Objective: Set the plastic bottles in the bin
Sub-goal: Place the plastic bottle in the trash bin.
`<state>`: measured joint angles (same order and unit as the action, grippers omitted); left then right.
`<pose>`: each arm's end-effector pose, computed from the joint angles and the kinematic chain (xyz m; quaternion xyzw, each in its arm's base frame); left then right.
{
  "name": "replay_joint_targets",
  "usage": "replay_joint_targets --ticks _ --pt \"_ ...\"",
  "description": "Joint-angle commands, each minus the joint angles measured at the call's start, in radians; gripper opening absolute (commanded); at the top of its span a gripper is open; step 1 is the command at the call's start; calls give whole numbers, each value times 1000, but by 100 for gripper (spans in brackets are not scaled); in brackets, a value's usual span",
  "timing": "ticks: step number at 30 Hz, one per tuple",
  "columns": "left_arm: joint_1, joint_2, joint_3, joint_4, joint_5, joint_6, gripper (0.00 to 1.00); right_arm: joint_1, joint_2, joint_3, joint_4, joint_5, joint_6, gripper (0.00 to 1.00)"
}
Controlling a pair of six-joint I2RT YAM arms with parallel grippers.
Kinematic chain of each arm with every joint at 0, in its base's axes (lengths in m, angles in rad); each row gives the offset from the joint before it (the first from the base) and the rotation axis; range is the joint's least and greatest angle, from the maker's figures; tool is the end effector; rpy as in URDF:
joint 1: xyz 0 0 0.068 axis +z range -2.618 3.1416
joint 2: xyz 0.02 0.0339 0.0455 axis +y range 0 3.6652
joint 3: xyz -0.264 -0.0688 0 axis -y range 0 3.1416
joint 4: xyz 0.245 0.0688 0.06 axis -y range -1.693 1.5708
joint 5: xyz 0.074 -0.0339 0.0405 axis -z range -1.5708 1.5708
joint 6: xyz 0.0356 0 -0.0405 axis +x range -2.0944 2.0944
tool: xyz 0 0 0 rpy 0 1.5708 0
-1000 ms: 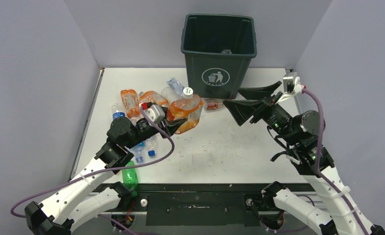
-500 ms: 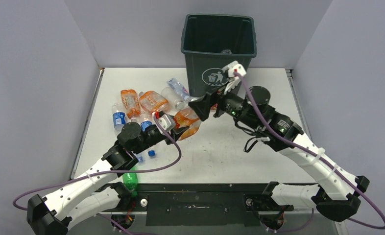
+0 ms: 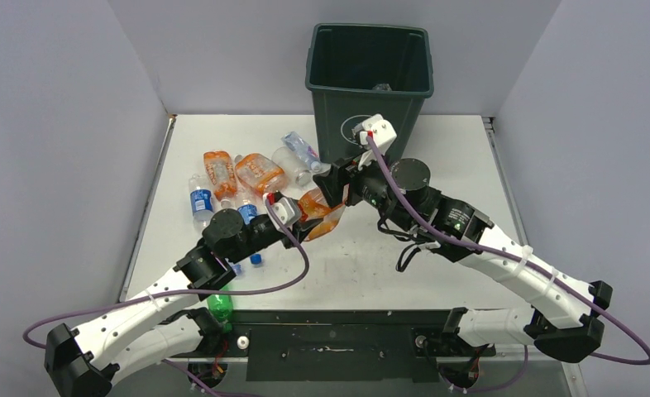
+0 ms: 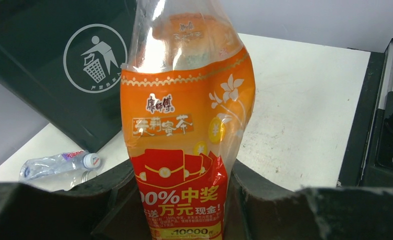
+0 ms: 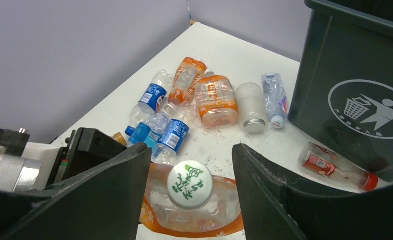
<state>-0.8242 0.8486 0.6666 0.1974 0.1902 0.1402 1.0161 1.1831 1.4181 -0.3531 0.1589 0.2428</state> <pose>0.1351 -0.1560 0.3279 0.3838 0.5875 -0.3006 0.6459 0.1380 0.2120 0.4604 -0.2322 0.7101 0.3418 0.5701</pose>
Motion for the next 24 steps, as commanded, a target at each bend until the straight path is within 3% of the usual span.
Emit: replay_joint_targets --ticks 1,6,12,15,18,20,21,23,24 --pt "-16 -15 32 33 -14 12 4 7 -3 0 40 84 -7 57" --pt "-20 -25 24 41 -24 16 4 6 -6 -17 39 90 -3 53" --pt "-22 -33 20 48 -32 16 3 6 -10 -37 27 106 11 65" --pt "-23 -33 18 48 -27 16 3 6 -20 -51 39 110 16 51" --pt "-27 -36 16 48 -27 21 4 6 -22 -53 42 90 17 26" --pt "-30 -45 9 55 -37 30 16 6 -20 -46 39 75 20 7" --pt "-31 -52 2 63 -48 31 25 6 -22 -43 39 72 21 6" --pt "-32 -68 -14 84 -64 36 52 5 -23 -33 36 69 18 5" --pt "-33 -76 -21 92 -73 37 71 5 -26 -19 31 71 14 5"
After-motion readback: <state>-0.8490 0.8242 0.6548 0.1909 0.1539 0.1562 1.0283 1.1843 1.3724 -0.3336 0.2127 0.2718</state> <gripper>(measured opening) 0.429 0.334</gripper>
